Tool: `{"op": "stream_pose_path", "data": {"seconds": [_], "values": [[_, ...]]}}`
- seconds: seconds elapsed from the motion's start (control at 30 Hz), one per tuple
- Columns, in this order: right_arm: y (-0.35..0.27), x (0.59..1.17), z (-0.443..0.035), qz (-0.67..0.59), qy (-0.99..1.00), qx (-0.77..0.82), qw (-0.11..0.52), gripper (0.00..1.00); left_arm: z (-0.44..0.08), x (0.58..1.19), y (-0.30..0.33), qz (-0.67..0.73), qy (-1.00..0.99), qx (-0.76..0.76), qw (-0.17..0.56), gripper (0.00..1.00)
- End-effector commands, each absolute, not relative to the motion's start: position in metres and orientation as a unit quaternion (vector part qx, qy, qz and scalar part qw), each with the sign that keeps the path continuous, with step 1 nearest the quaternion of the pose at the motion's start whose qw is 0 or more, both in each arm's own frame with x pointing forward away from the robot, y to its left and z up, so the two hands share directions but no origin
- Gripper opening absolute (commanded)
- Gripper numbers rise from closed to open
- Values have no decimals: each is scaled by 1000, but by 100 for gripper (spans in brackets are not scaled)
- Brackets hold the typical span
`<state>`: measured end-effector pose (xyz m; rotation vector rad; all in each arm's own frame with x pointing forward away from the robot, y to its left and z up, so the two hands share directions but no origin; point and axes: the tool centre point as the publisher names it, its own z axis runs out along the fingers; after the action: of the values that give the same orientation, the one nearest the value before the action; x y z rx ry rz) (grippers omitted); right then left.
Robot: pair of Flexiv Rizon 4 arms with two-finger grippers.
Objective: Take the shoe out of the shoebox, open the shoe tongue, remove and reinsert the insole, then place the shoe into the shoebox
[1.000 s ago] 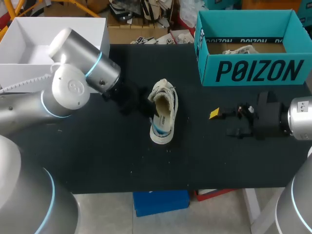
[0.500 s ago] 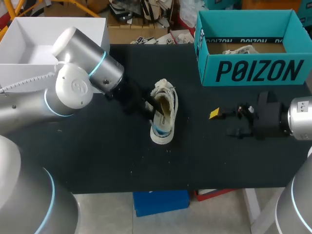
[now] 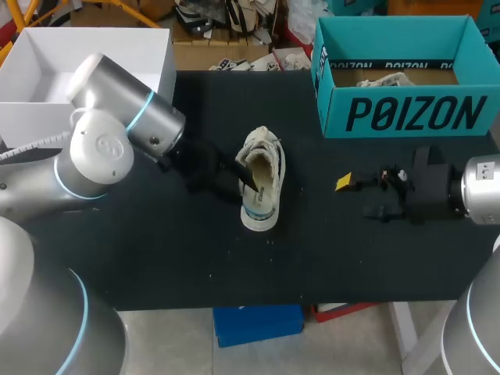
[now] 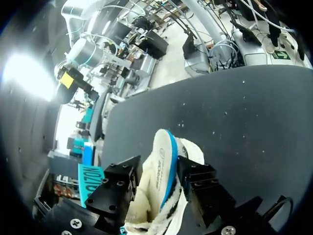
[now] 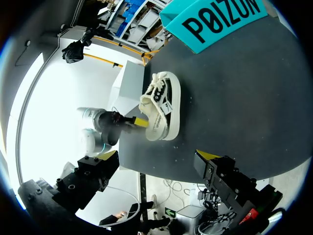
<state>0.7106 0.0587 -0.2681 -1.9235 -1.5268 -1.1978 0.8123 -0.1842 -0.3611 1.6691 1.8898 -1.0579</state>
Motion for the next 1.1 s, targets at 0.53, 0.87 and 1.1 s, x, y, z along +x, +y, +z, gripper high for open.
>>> {"op": "stream_pose_path", "data": {"seconds": [0.53, 0.87, 1.1], "values": [[60, 710, -268, -429, -547, -690, 202, 100, -367, 809, -188, -372, 676, 606, 193, 0], [60, 710, -268, -429, -547, -690, 202, 100, -370, 819, -193, -366, 680, 604, 197, 0], [60, 710, -268, -429, -547, -690, 202, 100, -372, 828, -195, -359, 687, 599, 199, 0]]}}
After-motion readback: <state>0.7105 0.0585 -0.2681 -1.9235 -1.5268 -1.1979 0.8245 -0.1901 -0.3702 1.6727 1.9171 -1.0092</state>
